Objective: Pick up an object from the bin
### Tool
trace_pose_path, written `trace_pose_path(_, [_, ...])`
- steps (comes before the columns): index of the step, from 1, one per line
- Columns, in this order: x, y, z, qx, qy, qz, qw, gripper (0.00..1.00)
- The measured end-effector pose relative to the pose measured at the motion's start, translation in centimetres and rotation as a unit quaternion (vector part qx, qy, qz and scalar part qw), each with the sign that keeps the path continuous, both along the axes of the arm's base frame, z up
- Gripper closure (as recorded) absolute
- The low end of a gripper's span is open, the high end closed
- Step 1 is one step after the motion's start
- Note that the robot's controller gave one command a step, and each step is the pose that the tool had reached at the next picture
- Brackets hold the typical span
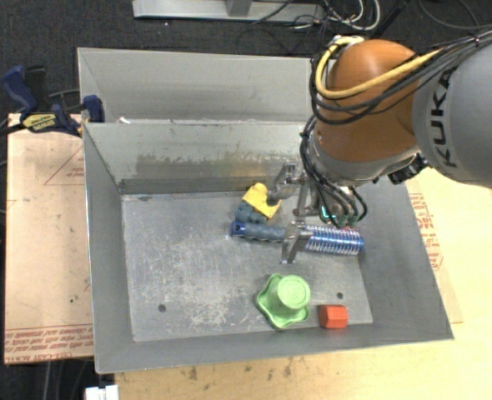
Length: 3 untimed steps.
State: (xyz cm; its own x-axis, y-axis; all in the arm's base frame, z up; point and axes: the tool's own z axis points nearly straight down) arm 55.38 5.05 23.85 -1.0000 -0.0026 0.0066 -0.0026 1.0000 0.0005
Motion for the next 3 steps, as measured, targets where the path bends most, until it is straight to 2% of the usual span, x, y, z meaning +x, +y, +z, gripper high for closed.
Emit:
trace_pose_path(1, [6.6, -6.1, -10.1, 0.000, -0.0026, 0.066, 0.9978, 0.00])
trace_pose_path(2, [7.0, -6.4, -13.6, 0.000, -0.0157, 0.029, 0.9995, 0.00])
trace_pose_path(3, [7.5, -5.9, -16.1, 0.000, -0.0052, -0.095, 0.9955, 0.00])
